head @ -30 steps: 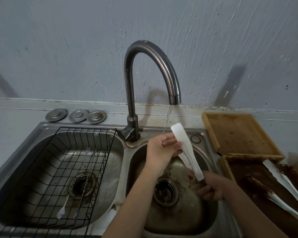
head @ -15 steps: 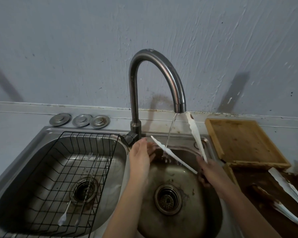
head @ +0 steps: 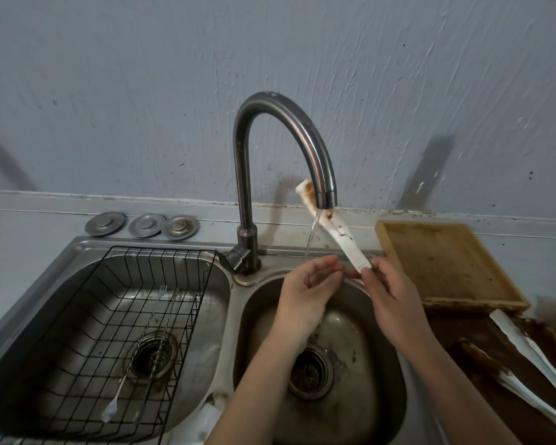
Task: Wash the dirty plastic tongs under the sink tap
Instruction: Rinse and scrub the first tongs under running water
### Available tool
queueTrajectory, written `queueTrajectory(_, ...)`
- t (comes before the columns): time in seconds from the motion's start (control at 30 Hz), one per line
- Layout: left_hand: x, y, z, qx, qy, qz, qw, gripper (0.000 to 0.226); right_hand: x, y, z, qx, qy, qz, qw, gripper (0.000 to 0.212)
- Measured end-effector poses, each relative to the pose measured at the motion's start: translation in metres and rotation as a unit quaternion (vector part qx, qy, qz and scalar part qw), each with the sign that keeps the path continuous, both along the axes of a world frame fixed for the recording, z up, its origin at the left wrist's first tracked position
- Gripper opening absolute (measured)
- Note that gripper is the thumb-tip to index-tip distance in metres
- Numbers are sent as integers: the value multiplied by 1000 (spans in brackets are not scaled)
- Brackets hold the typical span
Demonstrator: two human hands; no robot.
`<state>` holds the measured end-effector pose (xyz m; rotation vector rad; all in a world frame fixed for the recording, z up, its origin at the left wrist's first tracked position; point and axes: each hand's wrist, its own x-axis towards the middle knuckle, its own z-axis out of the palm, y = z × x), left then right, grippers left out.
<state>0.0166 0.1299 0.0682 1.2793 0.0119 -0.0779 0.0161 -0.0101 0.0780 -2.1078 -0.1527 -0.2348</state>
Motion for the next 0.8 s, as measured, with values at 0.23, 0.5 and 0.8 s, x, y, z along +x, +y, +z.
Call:
queueTrajectory(0.23,1,4,-16,-100,68,6,993,27,-4,26,-16,-100,14,10,995,7)
queueTrajectory(0.5,1,22,-35,-219,183,47,957,17,-8,37,-27,-207,47,80,974,10)
queueTrajectory(0.8,-2,21,-47,-152,236,-3,960,11,-15,26,-36,-281,48,48,957,16)
